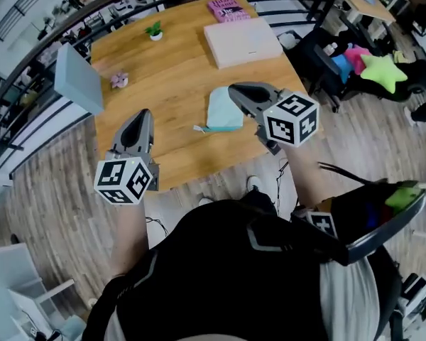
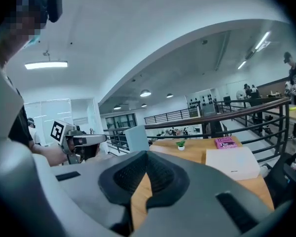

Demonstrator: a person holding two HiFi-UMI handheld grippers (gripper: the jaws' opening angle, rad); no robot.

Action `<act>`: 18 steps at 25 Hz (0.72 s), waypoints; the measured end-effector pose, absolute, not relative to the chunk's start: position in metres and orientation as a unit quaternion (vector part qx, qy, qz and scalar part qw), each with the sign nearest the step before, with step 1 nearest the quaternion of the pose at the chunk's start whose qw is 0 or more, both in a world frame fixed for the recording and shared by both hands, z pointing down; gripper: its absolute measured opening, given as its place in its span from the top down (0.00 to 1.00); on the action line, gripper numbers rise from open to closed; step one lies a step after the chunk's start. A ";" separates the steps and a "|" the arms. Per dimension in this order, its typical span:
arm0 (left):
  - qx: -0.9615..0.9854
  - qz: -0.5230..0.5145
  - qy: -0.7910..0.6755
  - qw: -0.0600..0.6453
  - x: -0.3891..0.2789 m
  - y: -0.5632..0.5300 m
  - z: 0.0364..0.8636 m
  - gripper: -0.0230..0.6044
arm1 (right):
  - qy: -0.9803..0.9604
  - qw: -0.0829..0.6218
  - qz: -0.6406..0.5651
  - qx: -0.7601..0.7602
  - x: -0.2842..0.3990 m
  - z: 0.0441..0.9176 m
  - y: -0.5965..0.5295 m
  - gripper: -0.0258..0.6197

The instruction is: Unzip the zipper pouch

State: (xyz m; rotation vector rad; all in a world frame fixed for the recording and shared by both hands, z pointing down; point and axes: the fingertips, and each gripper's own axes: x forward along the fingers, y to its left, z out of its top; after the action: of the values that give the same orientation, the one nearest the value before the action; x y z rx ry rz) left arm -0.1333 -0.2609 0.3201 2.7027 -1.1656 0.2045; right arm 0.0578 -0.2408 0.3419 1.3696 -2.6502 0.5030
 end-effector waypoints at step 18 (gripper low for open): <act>0.870 0.059 -0.488 0.047 -0.118 -0.234 0.268 0.92 | -0.887 0.078 0.102 0.444 0.086 0.291 -0.219 0.95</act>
State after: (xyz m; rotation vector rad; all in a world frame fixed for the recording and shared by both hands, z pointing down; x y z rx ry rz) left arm -0.1183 -0.2337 0.2677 2.6536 -1.4878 0.1791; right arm 0.0861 -0.2194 0.2907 1.3283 -2.6564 0.3065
